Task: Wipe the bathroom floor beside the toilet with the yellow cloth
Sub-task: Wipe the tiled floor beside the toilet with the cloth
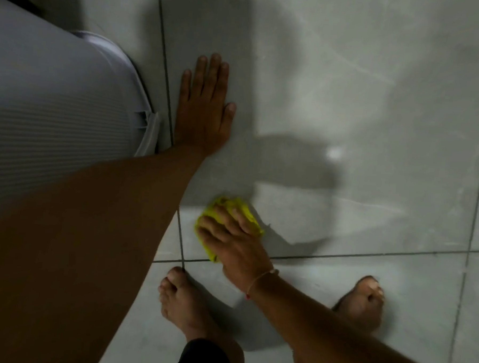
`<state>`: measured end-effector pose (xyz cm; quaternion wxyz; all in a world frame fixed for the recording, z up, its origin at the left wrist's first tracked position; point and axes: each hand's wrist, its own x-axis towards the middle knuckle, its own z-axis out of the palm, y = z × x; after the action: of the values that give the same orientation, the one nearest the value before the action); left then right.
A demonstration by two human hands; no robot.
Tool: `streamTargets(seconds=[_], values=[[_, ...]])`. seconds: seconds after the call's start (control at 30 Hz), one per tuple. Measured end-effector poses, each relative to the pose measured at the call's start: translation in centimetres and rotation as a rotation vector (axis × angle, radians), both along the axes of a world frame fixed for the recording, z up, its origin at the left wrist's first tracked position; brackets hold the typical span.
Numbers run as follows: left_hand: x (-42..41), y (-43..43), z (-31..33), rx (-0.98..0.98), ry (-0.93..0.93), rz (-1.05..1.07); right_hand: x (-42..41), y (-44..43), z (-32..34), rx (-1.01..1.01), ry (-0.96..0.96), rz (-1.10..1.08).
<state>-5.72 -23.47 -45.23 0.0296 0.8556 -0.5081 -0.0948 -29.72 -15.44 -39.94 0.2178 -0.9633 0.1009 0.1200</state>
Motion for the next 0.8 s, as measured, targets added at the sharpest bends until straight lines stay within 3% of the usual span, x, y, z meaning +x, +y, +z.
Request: streamTargets(seconds=[0.07,0.13,0.27,0.3,0.33,0.43,0.5,0.57,0.7,0.73,0.77,0.8], values=[[0.1,0.0,-0.1,-0.002,-0.011,-0.002,-3.8,-2.3,0.1,-0.007,-0.082,0.123],[0.1,0.3,-0.2,-0.006,0.000,-0.003,-7.9,-5.8,0.1,-0.049,-0.074,0.069],[0.1,-0.1,-0.2,-0.022,-0.005,-0.002,-7.1,-11.0,-1.0,-0.117,0.146,-0.690],[0.0,-1.0,-0.1,-0.030,0.014,-0.006,-5.6,-11.2,-0.6,-0.139,0.161,-0.794],[0.1,-1.4,0.1,-0.028,0.019,-0.004,-4.6,-10.7,-0.4,-0.145,0.141,-0.754],[0.2,-0.3,0.2,-0.034,0.005,0.003,-8.8,-8.5,-0.5,-0.148,0.034,-0.022],[-0.2,0.8,0.0,-0.034,-0.005,0.000,-14.4,-11.3,-0.2,-0.109,0.036,0.129],[-0.3,0.9,-0.5,-0.029,-0.012,-0.001,-17.9,-15.7,-0.4,-0.154,0.126,-0.171],[0.1,0.3,-0.9,-0.053,-0.050,-0.004,-11.5,-22.3,-1.8,-0.140,0.181,-1.408],[0.0,0.3,-0.9,-0.058,-0.056,-0.005,-8.7,-22.0,-1.9,-0.152,0.196,-1.534],[-0.1,0.4,-0.9,-0.058,-0.061,0.000,-6.6,-21.0,-2.0,-0.199,0.199,-1.492],[-0.1,0.5,-0.9,-0.059,-0.064,0.007,-5.9,-19.6,-2.3,-0.229,0.175,-1.266]])
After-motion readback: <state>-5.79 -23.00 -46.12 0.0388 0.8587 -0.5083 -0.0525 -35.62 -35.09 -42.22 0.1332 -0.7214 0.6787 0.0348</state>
